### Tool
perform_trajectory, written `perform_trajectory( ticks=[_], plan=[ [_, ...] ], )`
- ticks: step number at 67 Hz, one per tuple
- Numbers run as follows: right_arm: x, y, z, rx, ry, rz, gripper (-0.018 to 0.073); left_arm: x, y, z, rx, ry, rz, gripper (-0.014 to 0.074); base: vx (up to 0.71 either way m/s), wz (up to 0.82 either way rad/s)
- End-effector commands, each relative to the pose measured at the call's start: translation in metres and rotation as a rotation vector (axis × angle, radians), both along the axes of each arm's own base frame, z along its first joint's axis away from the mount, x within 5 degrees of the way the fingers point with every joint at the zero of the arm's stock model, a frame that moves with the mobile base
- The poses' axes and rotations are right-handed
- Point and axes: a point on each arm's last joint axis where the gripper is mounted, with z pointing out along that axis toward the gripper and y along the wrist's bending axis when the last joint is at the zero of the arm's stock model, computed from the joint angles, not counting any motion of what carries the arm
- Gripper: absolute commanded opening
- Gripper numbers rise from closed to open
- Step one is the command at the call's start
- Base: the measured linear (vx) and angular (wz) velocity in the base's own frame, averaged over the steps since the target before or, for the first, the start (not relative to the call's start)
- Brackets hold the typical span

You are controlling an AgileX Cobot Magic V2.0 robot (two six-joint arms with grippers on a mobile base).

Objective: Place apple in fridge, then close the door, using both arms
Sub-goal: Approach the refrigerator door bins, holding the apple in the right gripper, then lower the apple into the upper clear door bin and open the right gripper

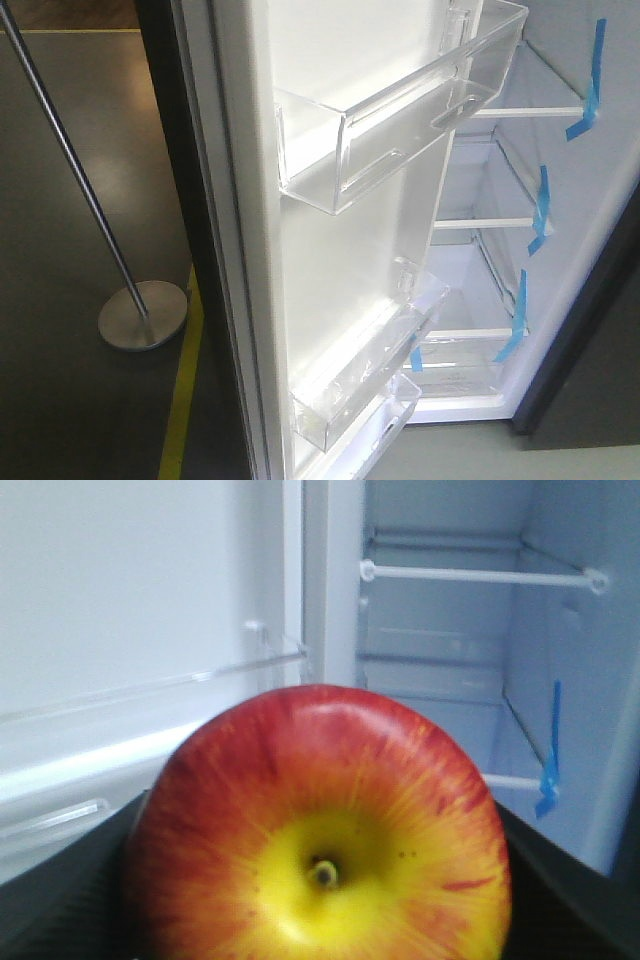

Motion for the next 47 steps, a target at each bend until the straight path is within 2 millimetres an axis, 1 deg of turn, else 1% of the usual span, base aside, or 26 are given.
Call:
perform_trajectory(
  ticks=[1,3,4,6,7,8,9,13,14,15,16,20,21,22,25,26,27,33,34,37,38,40,47],
  plan=[
    [0.034,0.005,0.036,0.018,-0.12,0.031,0.015,0.0,-0.002,0.002,0.002,-0.067,-0.018,-0.0008,0.0,0.0],
    [0.045,0.008,0.047,0.007,-0.129,0.057,0.0151,0.0,-0.002,0.002,0.002,-0.067,-0.018,-0.0008,0.0,0.0],
    [0.052,0.009,0.047,0.004,-0.116,0.063,0.0151,0.0,-0.002,0.002,0.002,-0.067,-0.018,-0.0008,0.0,0.0],
    [0.065,0.013,0.053,-0.004,-0.112,0.088,0.0151,0.0,-0.002,0.002,0.002,-0.067,-0.018,-0.0008,0.0,0.0],
    [0.07,0.014,0.06,-0.022,-0.126,0.102,0.0152,0.0,-0.002,0.002,0.002,-0.067,-0.018,-0.0008,0.0,0.0],
    [0.077,0.017,0.063,-0.015,-0.119,0.125,0.0152,0.0,-0.002,0.002,0.002,-0.067,-0.018,-0.0008,0.0,0.0],
    [0.088,0.019,0.064,-0.02,-0.103,0.142,0.0151,0.0,-0.002,0.002,0.002,-0.067,-0.018,-0.0008,0.0,0.0],
    [0.114,0.028,0.074,-0.052,-0.091,0.223,0.0156,0.0,-0.002,0.002,0.002,-0.067,-0.018,-0.0008,0.0,0.0],
    [0.118,0.03,0.08,-0.056,-0.099,0.246,0.0158,0.0,-0.002,0.002,0.002,-0.067,-0.018,-0.0008,0.0,0.0],
    [0.125,0.033,0.082,-0.049,-0.087,0.281,0.016,0.0,-0.002,0.002,0.002,-0.067,-0.018,-0.0008,0.0,0.0],
    [0.136,0.036,0.08,-0.052,-0.068,0.304,0.0161,0.0,-0.002,0.002,0.002,-0.067,-0.018,-0.0008,0.0,0.0],
    [0.162,0.045,0.084,-0.07,-0.049,0.393,0.0169,0.0,-0.002,0.002,0.002,-0.067,-0.018,-0.0008,0.0,0.0],
    [0.167,0.047,0.089,-0.073,-0.056,0.412,0.0172,0.0,-0.002,0.002,0.002,-0.067,-0.018,-0.0008,0.0,0.0],
    [0.174,0.049,0.085,-0.069,-0.036,0.431,0.0173,0.0,-0.002,0.002,0.002,-0.067,-0.018,-0.0008,0.0,0.0],
    [0.192,0.053,0.084,-0.081,-0.012,0.475,0.0181,0.0,-0.002,0.002,0.002,-0.067,-0.018,-0.0008,0.0,0.0],
    [0.197,0.055,0.087,-0.085,-0.014,0.486,0.0183,0.0,-0.002,0.002,0.002,-0.067,-0.018,-0.0008,0.0,0.0],
    [0.207,0.057,0.082,-0.088,0.013,0.504,0.0185,0.0,-0.002,0.002,0.002,-0.067,-0.018,-0.0008,0.0,0.0],
    [0.236,0.063,0.075,-0.087,0.084,0.57,0.0205,0.0,-0.002,0.002,0.002,-0.067,-0.018,-0.0008,0.0,0.0],
    [0.245,0.064,0.07,-0.086,0.108,0.577,0.0209,0.0,-0.002,0.002,0.002,-0.067,-0.018,-0.0008,0.0,0.0],
    [0.257,0.066,0.064,-0.088,0.145,0.599,0.0226,0.0,-0.002,0.002,0.002,-0.067,-0.018,-0.0008,0.0,0.0],
    [0.258,0.066,0.065,-0.09,0.149,0.605,0.023,0.0,-0.002,0.002,0.002,-0.067,-0.018,-0.0008,0.0,0.0],
    [0.267,0.068,0.059,-0.089,0.183,0.614,0.0246,0.0,-0.002,0.002,0.002,-0.067,-0.018,-0.0008,0.0,0.0],
    [0.281,0.069,0.053,-0.095,0.271,0.634,0.0331,0.0,-0.002,0.002,0.002,-0.067,-0.018,-0.0008,0.0,0.0]
  ],
)
